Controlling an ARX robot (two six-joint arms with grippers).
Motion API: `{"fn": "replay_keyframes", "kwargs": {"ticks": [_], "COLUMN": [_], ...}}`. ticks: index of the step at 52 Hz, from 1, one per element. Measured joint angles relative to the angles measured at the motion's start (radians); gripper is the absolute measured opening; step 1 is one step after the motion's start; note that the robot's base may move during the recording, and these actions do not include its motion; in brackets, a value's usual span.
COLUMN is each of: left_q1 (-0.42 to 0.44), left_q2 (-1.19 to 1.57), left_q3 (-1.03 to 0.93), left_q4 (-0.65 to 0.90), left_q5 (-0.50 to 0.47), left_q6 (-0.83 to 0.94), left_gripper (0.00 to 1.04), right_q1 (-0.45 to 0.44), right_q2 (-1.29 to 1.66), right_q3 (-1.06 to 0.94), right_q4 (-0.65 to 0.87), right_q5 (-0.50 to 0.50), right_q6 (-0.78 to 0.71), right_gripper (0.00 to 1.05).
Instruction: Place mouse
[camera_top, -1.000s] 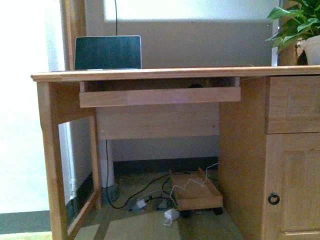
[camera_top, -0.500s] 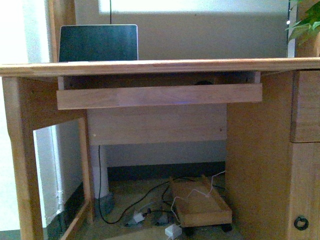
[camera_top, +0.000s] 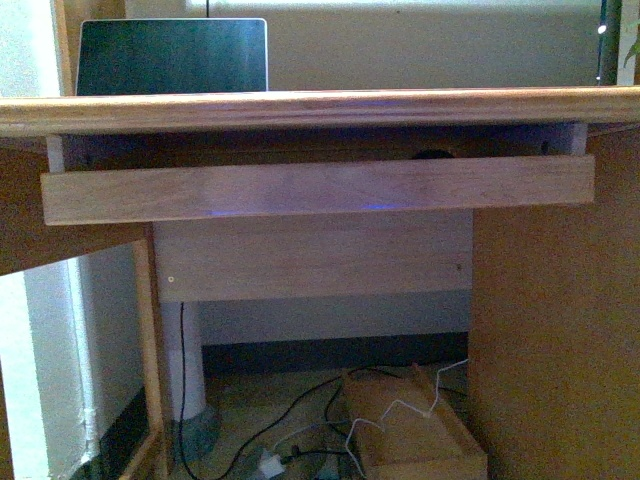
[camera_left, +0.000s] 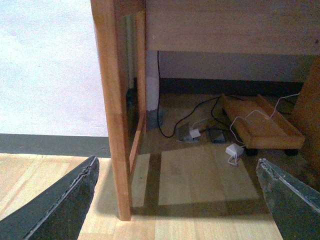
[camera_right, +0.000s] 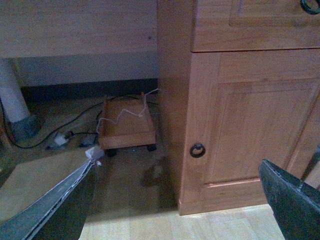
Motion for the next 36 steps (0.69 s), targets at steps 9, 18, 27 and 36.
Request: {"fn": "replay_keyframes", "kwargs": {"ticks": [9,18,27,36], "left_q1": [0.000,0.000,0.000,0.000], "left_q2": [0.000,0.000,0.000,0.000], "left_q3": [0.000,0.000,0.000,0.000], "left_q4": [0.000,0.000,0.000,0.000], "left_q5": [0.000,0.000,0.000,0.000], "left_q6": [0.000,0.000,0.000,0.000], "left_gripper": [0.97,0.97,0.97,0.97], "right_q1": [0.000,0.000,0.000,0.000], "right_q2": [0.000,0.000,0.000,0.000], "right_q3": [0.000,0.000,0.000,0.000], "right_q4": [0.000,0.000,0.000,0.000], "right_q5": [0.000,0.000,0.000,0.000], "right_q6": [0.000,0.000,0.000,0.000], "right_gripper": [0.97,0.97,0.97,0.97]}}
